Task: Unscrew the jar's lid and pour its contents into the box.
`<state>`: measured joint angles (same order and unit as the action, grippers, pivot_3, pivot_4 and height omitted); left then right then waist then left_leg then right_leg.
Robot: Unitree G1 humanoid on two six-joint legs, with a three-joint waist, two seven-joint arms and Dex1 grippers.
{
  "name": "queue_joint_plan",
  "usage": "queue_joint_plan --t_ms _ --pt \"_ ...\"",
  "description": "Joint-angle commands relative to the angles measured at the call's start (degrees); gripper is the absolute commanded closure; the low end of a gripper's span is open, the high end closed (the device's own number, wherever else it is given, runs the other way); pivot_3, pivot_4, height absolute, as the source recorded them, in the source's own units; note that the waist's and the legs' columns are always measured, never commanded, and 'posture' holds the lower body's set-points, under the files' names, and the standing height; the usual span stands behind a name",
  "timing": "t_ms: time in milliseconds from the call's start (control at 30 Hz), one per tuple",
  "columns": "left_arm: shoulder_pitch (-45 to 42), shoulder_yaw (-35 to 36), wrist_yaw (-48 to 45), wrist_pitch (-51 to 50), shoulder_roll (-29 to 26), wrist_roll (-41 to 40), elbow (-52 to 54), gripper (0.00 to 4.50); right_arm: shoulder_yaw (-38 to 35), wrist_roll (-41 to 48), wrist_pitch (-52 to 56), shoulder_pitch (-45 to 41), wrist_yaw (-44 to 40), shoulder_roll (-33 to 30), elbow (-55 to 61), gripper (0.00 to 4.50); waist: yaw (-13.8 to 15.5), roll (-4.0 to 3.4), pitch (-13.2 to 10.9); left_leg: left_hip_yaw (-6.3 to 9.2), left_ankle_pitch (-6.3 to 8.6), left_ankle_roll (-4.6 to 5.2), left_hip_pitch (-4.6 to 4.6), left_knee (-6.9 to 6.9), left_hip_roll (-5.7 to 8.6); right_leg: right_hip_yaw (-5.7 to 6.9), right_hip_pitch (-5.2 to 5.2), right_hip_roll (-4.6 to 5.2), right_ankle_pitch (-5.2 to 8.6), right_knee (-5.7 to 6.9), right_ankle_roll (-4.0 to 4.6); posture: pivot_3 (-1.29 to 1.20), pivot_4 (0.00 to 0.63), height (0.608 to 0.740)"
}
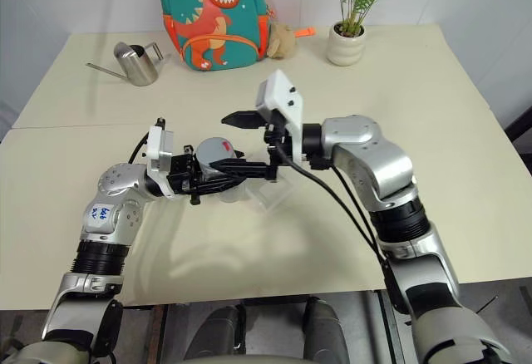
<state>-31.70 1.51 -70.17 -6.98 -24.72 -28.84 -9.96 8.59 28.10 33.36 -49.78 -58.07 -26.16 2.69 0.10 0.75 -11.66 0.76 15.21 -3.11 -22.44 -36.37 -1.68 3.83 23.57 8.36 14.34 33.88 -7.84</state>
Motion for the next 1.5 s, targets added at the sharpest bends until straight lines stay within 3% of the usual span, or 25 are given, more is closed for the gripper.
queue_joint_plan --t_ms 33,233,400,600,867,1500 --pt "-0.5 0.7 -1.1 1.0 -0.4 -1.0 2.1 2.49 -4.3 0.5 -0.4 1.2 -0.7 -3.1 -0.4 0.02 0.1 0.0 0.0 0.0 0.0 0.0 0.0 -0.01 0.0 0.0 -0.02 0.0 0.0 -0.02 -0.01 0.0 0.15 0.74" --pt "-0.6 1.0 -1.5 1.1 -0.8 -0.9 1.9 2.49 -6.1 4.7 2.2 1.5 -2.7 -3.5 2.1 0.02 -0.8 0.0 0.0 -0.11 0.0 0.01 0.08 0.09 -0.02 -0.1 0.05 -0.02 -0.01 0.01 -0.01 0.0 0.15 0.74" --pt "-0.9 1.0 -1.5 1.0 -0.7 -0.8 1.7 2.49 -3.6 7.5 5.5 0.2 -0.7 1.4 6.1 0.02 -0.8 0.0 0.0 -0.11 0.0 0.01 0.07 0.05 -0.03 -0.12 0.04 -0.02 -0.01 0.02 -0.02 0.0 0.15 0.74" --pt "-0.2 0.3 -1.3 0.9 -0.1 -0.7 2.3 2.49 2.7 3.5 6.0 -1.1 3.3 6.5 7.1 0.02 -0.3 0.0 0.0 -0.1 0.01 0.01 0.05 0.0 -0.02 -0.13 0.04 -0.02 -0.02 0.04 -0.02 0.0 0.15 0.74" --pt "-0.4 0.0 -0.9 1.1 0.3 -0.5 2.3 2.49 4.2 0.0 4.1 -2.2 4.2 7.8 3.6 0.02 -0.2 0.01 0.0 -0.1 0.01 0.02 0.02 -0.06 -0.02 -0.14 0.05 -0.03 -0.04 0.04 -0.04 0.0 0.15 0.74" --pt "0.1 0.0 -0.8 1.8 0.4 -0.4 2.0 2.49 -1.3 2.7 4.5 1.1 0.3 -1.1 4.1 0.02 -0.2 0.01 0.0 -0.1 0.03 0.05 0.02 -0.04 -0.02 -0.15 0.04 -0.04 -0.04 0.02 -0.04 0.0 0.15 0.74"
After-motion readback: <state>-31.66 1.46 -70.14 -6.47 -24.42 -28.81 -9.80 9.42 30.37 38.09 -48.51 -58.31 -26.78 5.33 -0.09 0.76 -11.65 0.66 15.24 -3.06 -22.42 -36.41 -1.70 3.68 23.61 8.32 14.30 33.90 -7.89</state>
